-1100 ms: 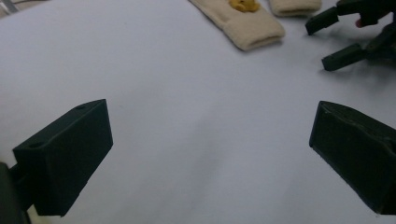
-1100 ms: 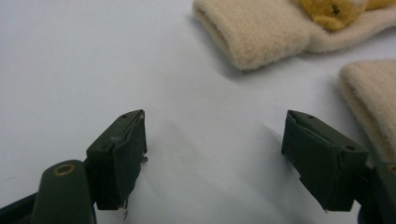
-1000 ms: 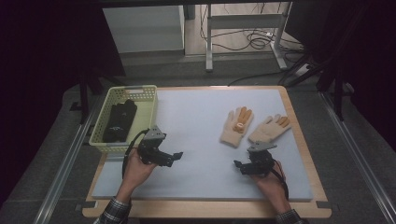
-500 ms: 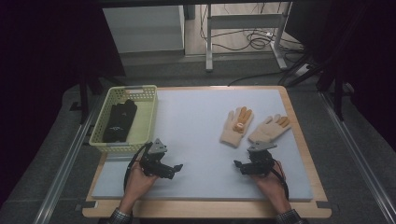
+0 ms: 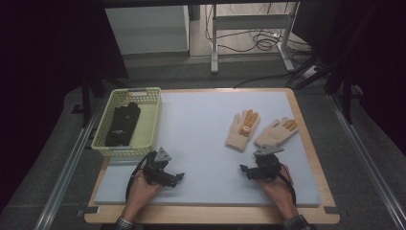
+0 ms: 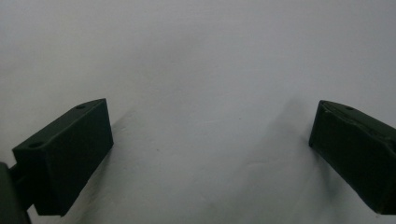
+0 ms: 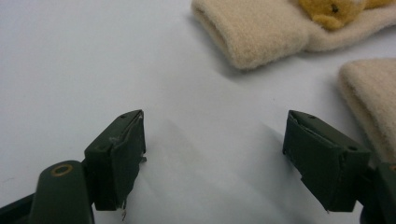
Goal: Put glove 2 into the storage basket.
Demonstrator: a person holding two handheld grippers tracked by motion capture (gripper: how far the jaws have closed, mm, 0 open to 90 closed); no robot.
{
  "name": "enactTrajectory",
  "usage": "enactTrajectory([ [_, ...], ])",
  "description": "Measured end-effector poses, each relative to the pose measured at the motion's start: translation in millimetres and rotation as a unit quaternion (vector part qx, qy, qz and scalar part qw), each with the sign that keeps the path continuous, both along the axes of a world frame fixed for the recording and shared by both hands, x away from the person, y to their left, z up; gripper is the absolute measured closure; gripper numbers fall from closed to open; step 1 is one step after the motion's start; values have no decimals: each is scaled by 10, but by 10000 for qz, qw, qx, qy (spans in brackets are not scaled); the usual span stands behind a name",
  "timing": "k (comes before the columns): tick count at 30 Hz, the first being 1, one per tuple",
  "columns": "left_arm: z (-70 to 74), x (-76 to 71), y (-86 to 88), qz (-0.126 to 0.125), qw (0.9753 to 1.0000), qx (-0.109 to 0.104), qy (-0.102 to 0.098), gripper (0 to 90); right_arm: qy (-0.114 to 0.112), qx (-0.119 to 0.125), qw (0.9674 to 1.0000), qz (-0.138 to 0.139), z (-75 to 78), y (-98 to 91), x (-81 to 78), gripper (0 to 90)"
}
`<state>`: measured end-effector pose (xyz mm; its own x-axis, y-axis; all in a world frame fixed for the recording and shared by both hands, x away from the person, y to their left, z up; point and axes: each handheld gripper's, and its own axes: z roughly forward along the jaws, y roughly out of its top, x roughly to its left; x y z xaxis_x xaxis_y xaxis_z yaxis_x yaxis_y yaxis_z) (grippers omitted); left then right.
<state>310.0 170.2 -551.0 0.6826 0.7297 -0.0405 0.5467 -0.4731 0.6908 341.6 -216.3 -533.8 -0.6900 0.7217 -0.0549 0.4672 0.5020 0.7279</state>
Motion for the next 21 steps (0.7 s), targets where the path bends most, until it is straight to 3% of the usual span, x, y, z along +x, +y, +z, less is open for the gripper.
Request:
enactTrajectory([
  [10,-4,-2,0,10,10000,-8,-12,0,36,35,10000,-6,5,-4,3,218],
  [21,-4,-3,0,12,10000,-7,-13,0,29,53,9998,-198,94,-152,-30,408],
])
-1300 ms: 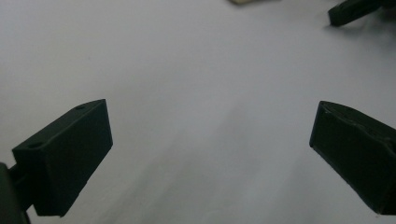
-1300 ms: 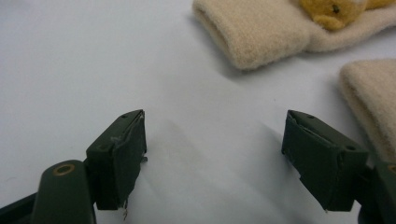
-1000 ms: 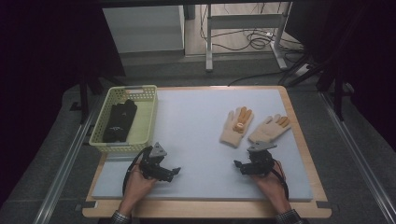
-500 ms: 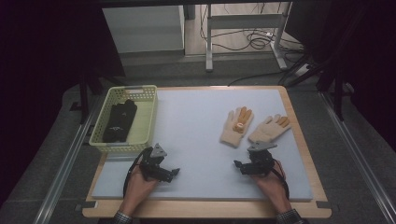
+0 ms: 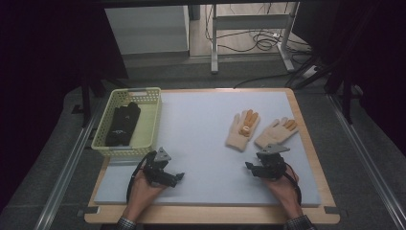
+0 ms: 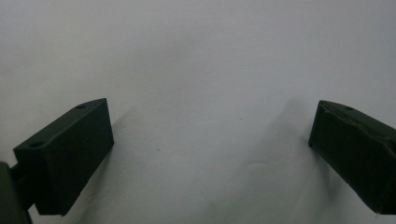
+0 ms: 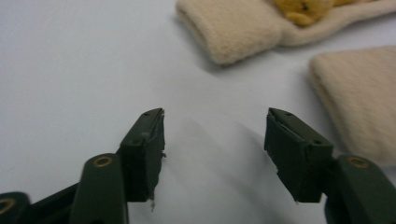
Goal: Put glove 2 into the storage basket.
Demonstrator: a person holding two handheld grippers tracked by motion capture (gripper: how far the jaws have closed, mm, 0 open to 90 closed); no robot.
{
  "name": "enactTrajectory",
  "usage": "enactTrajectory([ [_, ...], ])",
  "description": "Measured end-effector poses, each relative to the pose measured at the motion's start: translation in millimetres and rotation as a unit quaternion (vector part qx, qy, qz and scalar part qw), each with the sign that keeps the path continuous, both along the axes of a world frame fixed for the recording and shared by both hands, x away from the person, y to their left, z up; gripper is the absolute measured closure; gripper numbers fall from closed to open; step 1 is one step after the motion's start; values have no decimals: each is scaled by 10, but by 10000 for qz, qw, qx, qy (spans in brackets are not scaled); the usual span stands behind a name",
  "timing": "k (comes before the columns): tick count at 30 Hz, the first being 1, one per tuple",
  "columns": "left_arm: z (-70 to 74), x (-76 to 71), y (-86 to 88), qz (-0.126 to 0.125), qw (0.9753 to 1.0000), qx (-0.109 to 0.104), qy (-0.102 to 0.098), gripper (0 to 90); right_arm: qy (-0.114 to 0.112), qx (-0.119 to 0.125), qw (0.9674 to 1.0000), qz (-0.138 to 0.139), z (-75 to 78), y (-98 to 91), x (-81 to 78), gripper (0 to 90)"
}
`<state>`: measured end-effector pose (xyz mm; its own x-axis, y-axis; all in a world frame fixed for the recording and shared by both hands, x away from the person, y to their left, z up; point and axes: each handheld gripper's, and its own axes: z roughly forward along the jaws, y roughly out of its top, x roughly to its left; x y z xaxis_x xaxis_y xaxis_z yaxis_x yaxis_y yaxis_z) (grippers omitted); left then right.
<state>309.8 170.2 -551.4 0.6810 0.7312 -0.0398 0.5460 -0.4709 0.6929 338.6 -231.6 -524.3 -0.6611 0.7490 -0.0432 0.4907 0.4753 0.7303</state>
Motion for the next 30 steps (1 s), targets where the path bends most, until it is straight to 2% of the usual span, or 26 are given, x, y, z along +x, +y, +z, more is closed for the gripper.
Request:
enactTrajectory([
  [6,0,0,0,0,10000,-1,0,0,-12,53,9997,-238,51,-220,-38,502],
  [11,0,0,0,1,10000,-1,0,0,-12,165,9987,-473,132,-414,-30,520],
  [15,0,0,0,3,10000,-1,-1,0,-48,298,9975,-639,238,-518,36,523],
  [19,0,0,1,4,10000,-5,0,0,-83,353,9966,-742,332,-562,162,519],
  [21,0,-1,1,5,10000,-5,0,0,-95,305,9962,-810,365,-562,247,493],
  [26,0,0,1,5,10000,-6,-1,0,-138,185,9944,-1030,375,-557,493,383],
  [30,0,0,1,7,10000,-9,0,0,-118,95,9921,-1244,318,-566,708,301],
])
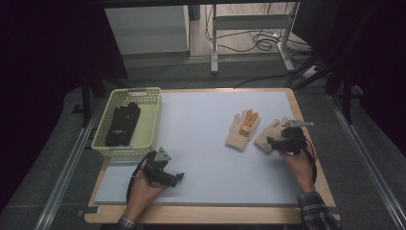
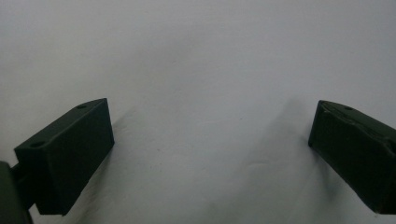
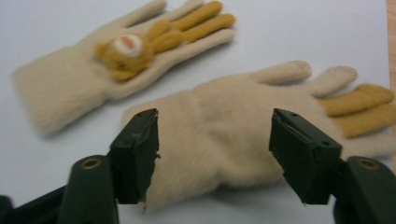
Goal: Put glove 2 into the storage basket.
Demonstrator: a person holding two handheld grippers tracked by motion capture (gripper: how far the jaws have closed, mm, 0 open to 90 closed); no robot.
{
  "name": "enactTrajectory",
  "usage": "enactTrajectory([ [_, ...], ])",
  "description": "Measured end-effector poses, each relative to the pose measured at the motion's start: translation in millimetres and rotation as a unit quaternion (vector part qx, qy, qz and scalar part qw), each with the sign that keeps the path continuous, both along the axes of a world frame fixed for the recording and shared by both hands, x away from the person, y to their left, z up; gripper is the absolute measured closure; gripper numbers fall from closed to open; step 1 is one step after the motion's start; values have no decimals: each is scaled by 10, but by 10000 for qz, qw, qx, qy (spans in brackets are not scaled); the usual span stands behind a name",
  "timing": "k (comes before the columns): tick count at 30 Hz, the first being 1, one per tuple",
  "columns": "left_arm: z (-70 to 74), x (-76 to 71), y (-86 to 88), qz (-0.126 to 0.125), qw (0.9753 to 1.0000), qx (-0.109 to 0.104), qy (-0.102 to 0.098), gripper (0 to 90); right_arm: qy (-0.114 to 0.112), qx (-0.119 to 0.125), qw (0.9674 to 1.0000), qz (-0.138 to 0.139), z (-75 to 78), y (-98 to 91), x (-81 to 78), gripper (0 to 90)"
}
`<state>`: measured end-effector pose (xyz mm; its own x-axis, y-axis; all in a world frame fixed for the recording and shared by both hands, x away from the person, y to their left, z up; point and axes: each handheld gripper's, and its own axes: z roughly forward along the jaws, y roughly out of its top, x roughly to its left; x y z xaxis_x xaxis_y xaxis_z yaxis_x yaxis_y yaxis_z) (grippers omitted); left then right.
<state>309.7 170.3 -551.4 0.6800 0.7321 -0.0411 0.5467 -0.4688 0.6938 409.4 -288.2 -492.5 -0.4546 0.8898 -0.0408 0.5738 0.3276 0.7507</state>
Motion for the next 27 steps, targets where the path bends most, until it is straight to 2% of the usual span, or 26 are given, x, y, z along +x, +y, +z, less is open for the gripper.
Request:
enactTrajectory([
  [4,0,1,0,-3,10000,1,-1,0,73,-76,9998,-169,-83,12,197,248],
  [6,0,0,0,-1,10000,0,-1,0,89,-204,9994,-267,-135,26,291,233],
  [10,0,-2,-1,10,10000,-9,8,0,130,-287,9989,-338,-218,47,399,249],
  [11,-1,-2,-1,14,10000,-11,9,0,122,-245,9990,-348,-235,47,410,304],
  [12,-1,-2,-1,10,10000,-9,7,1,109,-271,9988,-403,-245,45,411,406],
  [13,0,0,0,-2,10000,2,-2,0,91,-392,9983,-422,-248,46,408,452],
  [16,0,0,0,-1,10000,1,-2,1,112,-450,9978,-466,-233,39,389,574],
  [20,-1,-2,-2,14,10000,-10,9,1,34,-537,9976,-436,-200,47,344,674],
  [25,0,0,1,0,10000,-3,1,1,-108,-283,9993,-216,-98,5,247,817],
  [27,0,0,0,2,10000,-1,-1,1,-189,-222,9995,-100,-44,10,185,834],
])
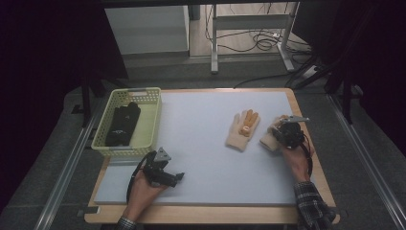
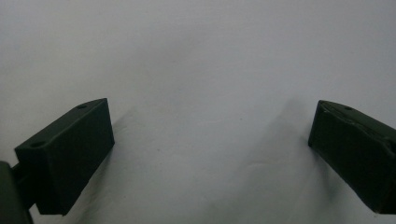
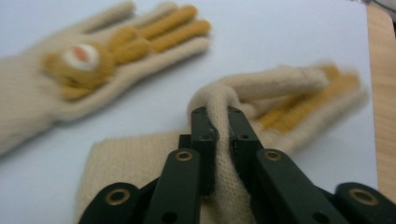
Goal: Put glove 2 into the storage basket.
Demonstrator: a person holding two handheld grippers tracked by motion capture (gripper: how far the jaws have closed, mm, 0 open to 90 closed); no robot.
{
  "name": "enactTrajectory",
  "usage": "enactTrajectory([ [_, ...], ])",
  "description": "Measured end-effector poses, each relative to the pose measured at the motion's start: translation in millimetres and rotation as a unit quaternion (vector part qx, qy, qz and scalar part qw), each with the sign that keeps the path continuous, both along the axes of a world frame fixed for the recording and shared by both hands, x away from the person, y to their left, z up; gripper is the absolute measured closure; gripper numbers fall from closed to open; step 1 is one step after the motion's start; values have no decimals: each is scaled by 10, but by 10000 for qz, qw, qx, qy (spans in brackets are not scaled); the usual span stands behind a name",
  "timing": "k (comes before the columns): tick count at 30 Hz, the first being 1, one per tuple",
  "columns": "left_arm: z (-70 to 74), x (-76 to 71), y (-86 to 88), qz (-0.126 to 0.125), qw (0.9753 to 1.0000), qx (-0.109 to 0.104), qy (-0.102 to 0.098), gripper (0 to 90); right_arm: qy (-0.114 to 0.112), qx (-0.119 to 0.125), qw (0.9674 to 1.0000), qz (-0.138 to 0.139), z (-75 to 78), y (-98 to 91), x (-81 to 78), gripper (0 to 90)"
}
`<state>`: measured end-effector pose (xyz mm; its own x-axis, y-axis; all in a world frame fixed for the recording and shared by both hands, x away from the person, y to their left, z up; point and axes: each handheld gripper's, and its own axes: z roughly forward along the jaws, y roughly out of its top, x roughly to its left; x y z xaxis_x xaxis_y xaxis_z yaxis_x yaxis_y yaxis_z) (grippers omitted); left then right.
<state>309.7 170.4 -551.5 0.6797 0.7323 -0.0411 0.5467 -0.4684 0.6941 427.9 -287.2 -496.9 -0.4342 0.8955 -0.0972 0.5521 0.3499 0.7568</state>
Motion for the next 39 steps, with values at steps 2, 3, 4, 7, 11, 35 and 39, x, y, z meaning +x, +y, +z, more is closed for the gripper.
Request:
enactTrajectory([
  [2,0,-2,-1,10,10000,-9,11,1,-79,22,9999,109,65,11,-67,837],
  [3,0,-1,0,5,10000,-5,4,1,-109,36,9998,145,87,15,-90,837],
  [4,0,-2,-1,13,10000,-10,11,1,-135,69,9997,204,118,19,-118,837],
  [7,1,0,1,0,10000,2,3,1,-211,153,9990,372,218,45,-205,837],
  [11,1,-1,0,0,10000,3,2,1,-293,294,9967,692,348,139,-342,836],
  [35,-1,-3,-2,22,10000,-18,4,2,92,635,9568,2837,-27,1666,-755,816],
  [39,-1,-4,-3,24,10000,-19,6,2,308,600,9516,2997,-177,1790,-770,598],
])
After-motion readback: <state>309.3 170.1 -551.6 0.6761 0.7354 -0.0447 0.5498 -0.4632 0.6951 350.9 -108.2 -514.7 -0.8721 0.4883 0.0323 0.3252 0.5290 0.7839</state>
